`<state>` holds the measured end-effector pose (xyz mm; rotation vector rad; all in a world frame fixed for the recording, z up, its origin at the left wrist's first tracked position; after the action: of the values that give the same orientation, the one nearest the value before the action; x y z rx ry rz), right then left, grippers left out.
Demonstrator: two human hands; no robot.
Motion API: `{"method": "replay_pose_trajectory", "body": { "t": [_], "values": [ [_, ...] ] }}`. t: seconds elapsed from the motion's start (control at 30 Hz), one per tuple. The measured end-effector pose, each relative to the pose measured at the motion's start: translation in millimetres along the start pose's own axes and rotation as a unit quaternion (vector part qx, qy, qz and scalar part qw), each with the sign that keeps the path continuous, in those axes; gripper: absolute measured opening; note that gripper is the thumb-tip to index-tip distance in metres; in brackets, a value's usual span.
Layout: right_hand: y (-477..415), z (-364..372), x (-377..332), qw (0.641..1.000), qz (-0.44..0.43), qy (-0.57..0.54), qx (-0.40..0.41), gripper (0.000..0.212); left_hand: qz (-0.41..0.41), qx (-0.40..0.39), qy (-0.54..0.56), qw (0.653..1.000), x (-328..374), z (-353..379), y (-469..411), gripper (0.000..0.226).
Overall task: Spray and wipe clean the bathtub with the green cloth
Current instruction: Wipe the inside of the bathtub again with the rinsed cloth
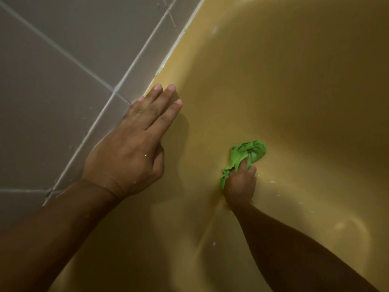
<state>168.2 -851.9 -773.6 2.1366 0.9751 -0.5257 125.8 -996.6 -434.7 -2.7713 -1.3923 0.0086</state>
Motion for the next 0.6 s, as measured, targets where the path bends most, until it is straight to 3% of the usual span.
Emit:
{"method": "replay_pose_trajectory", "body": {
  "t": [0.13, 0.37, 0.47, 0.6],
  "values": [
    [12, 3, 19, 0.971, -0.114, 0.185, -0.101, 0.076, 0.009, 0.006, 0.002, 1.000, 1, 0, -5, 0.081],
    [22, -21, 34, 0.826, -0.326, 0.394, -0.238, 0.070, 0.020, 0.022, 0.002, 1.000, 2, -2, -15, 0.077],
    [16, -42, 12, 0.751, -0.428, 0.453, -0.217, 0.056, 0.012, 0.015, -0.002, 1.000, -2, 2, -20, 0.076],
    [-21, -91, -49, 0.671, -0.521, 0.515, -0.114, 0.047, 0.018, 0.002, -0.015, 1.000, -4, 6, -26, 0.076]
  ]
}}
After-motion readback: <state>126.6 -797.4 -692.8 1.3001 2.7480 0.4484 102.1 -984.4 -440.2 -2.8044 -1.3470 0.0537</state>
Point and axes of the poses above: each hand's wrist, its own y-axis away from the middle knuckle, its own z-axis out of the palm, x = y × z, the point moved 10 cm from there along -y, towards the middle knuckle
